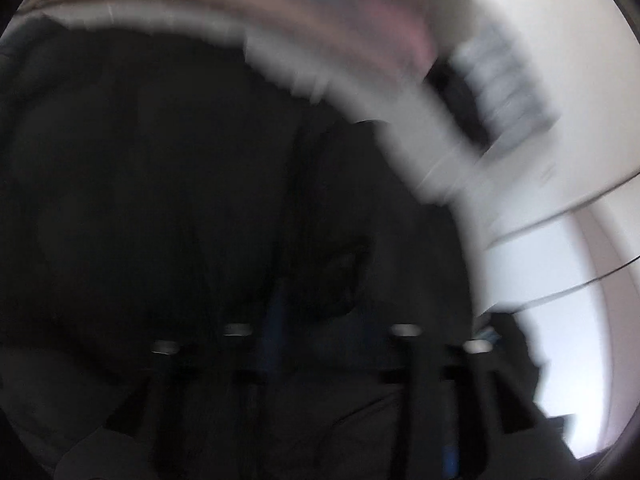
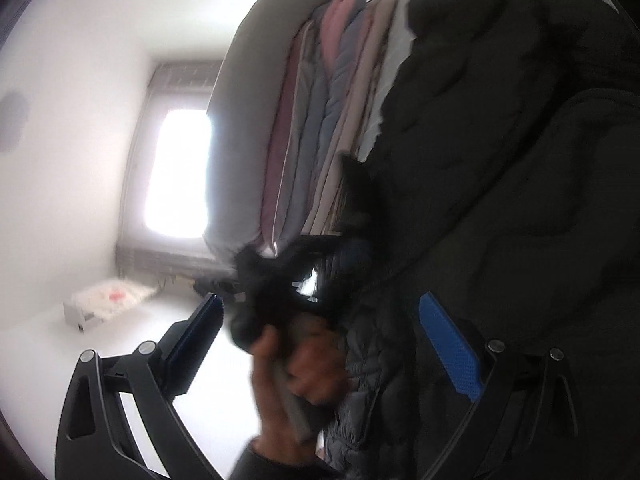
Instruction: Fold large clothes
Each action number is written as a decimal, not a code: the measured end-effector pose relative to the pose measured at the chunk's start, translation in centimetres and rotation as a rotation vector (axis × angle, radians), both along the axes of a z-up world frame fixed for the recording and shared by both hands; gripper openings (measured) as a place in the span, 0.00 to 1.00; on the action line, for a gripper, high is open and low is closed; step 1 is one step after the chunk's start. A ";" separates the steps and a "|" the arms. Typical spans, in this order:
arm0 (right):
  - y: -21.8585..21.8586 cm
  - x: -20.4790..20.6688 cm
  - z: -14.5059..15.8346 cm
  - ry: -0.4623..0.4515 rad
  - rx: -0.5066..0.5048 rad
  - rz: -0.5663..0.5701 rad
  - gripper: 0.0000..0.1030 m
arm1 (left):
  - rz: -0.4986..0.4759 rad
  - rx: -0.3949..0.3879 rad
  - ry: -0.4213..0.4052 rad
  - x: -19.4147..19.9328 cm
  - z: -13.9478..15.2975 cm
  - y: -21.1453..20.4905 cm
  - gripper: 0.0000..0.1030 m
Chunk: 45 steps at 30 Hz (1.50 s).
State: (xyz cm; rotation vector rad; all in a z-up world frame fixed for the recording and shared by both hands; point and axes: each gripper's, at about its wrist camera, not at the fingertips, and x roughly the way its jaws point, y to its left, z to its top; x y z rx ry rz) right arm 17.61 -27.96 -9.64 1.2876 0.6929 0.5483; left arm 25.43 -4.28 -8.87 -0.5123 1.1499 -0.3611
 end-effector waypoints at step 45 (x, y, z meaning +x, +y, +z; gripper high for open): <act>2.8 0.9 7.3 -0.108 -0.670 0.317 0.93 | 0.270 0.224 -0.162 -18.5 6.6 22.0 0.87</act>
